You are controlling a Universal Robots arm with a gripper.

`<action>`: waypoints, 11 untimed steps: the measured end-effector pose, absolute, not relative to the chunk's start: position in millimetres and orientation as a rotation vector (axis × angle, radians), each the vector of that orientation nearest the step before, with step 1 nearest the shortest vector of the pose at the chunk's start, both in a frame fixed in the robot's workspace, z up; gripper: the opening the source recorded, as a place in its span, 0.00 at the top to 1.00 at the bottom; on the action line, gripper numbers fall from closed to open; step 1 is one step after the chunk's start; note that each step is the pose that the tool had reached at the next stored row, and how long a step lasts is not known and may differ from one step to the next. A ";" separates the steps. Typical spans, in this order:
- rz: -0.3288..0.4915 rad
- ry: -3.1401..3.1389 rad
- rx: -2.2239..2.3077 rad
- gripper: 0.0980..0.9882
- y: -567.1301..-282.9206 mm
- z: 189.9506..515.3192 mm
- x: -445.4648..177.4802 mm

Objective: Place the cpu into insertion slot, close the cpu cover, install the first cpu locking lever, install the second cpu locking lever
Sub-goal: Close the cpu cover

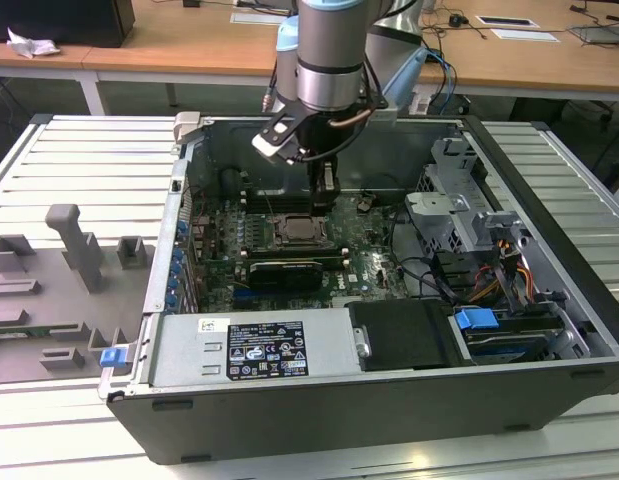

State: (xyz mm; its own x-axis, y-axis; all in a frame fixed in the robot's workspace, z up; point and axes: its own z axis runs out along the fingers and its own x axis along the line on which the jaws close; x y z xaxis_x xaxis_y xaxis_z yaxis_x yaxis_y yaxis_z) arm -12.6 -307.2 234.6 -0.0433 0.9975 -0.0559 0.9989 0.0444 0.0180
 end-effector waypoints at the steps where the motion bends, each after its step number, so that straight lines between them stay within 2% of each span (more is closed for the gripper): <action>1: -0.040 2.232 2.135 0.99 -307.2 234.0 -13.6; 11: -0.041 2.236 2.131 0.99 -307.2 230.7 -33.0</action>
